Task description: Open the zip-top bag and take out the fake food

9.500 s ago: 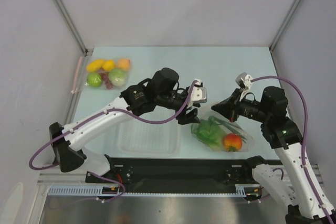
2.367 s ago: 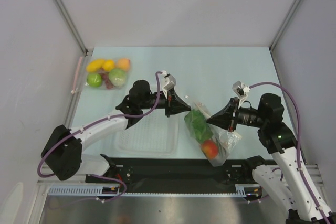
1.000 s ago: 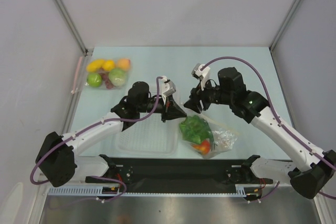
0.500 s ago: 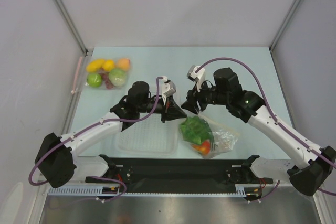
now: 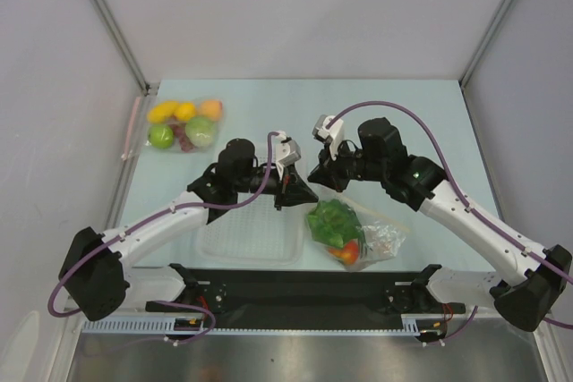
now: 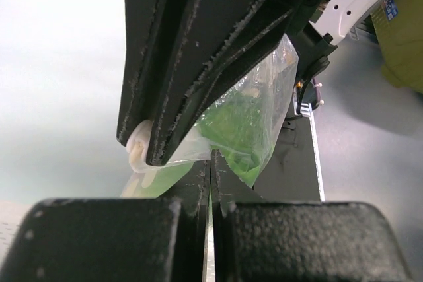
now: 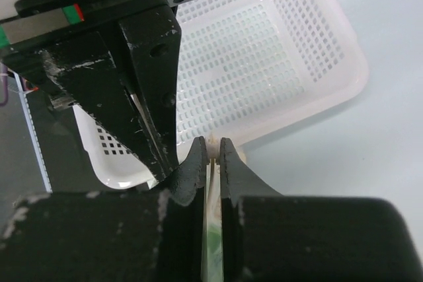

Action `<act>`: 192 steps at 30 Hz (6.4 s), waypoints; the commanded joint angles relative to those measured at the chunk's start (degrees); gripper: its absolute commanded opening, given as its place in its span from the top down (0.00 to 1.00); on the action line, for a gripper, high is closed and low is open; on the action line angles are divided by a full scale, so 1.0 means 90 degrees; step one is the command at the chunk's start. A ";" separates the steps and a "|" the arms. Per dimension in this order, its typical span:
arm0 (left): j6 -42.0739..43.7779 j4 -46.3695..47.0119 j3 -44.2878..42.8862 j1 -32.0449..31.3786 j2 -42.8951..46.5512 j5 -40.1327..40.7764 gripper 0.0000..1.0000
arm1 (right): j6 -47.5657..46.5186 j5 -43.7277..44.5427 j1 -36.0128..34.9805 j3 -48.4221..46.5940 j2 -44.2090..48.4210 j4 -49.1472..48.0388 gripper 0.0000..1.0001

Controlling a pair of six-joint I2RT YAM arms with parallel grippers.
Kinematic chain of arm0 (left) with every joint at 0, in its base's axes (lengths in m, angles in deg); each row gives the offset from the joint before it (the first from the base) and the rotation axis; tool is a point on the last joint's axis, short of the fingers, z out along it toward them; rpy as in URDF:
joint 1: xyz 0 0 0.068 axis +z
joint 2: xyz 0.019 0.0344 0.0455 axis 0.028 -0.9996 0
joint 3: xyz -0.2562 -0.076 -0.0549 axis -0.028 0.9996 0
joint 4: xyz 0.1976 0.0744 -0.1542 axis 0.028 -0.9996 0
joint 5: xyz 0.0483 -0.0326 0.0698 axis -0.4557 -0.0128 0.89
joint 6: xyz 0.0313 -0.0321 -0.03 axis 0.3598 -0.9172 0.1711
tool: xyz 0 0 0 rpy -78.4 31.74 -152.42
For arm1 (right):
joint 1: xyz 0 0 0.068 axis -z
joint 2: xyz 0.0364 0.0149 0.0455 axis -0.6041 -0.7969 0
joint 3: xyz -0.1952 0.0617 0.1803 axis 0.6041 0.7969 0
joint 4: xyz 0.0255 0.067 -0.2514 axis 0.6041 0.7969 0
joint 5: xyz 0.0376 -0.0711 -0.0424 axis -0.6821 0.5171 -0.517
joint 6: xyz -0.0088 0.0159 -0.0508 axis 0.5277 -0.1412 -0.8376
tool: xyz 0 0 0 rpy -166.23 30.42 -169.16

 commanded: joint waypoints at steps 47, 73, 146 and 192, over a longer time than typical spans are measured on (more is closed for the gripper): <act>0.0144 0.0355 -0.0593 -0.0072 -0.0299 -0.0158 1.00 | 0.0765 -0.0281 0.0172 0.0670 0.1033 -0.0618 1.00; -0.0325 0.1019 -0.0417 0.0182 -0.0328 0.0418 1.00 | 0.0960 -0.0194 0.0425 0.1441 0.1863 -0.0042 1.00; -0.0854 0.1371 -0.2566 0.0797 -0.2604 0.1552 1.00 | 0.3159 0.2335 -0.0014 -0.0316 0.2187 0.3026 0.38; -0.0169 0.0922 -0.2322 0.0562 -0.2311 0.0477 1.00 | 0.1175 0.0949 0.2418 0.0562 0.0379 -0.0061 0.32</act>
